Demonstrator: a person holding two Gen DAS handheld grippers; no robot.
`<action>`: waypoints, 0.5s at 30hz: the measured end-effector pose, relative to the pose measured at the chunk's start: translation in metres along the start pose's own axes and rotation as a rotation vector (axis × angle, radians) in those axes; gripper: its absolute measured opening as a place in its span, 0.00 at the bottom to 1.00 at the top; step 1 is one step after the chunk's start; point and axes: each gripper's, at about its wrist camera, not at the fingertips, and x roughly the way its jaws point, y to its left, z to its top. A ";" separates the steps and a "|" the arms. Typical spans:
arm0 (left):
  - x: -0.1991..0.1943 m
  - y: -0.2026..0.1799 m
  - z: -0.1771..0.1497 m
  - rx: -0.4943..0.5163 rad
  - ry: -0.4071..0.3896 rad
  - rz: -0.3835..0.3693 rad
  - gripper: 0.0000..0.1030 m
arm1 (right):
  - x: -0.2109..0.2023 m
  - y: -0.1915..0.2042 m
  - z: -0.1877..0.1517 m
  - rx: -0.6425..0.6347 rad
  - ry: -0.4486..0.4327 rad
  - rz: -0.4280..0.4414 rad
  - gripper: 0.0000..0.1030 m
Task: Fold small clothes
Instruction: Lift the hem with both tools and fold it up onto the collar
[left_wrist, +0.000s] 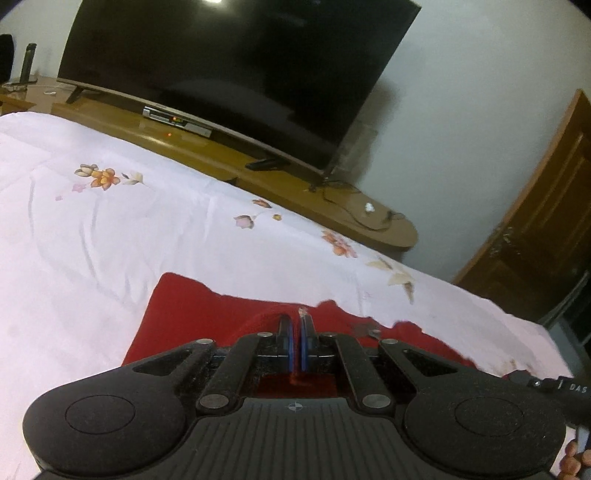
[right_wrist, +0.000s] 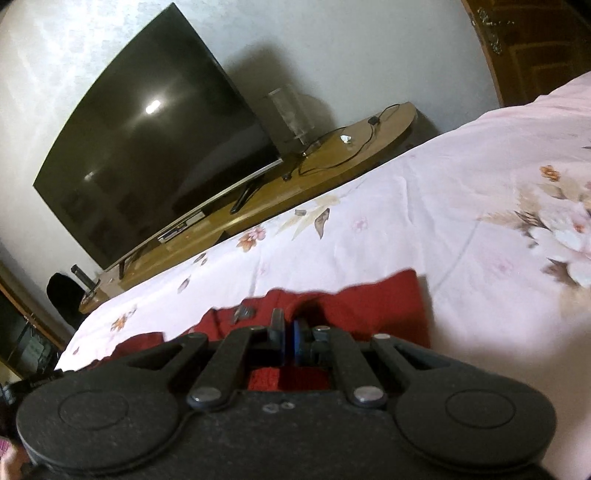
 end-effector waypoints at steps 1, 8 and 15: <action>0.006 0.000 0.001 0.000 0.004 0.009 0.03 | 0.008 -0.002 0.003 -0.001 0.003 -0.005 0.05; 0.053 0.007 0.009 0.011 0.056 0.072 0.03 | 0.053 -0.016 0.016 0.003 0.045 -0.033 0.05; 0.070 0.014 0.015 -0.035 0.124 0.128 0.04 | 0.078 -0.030 0.010 0.037 0.111 -0.069 0.19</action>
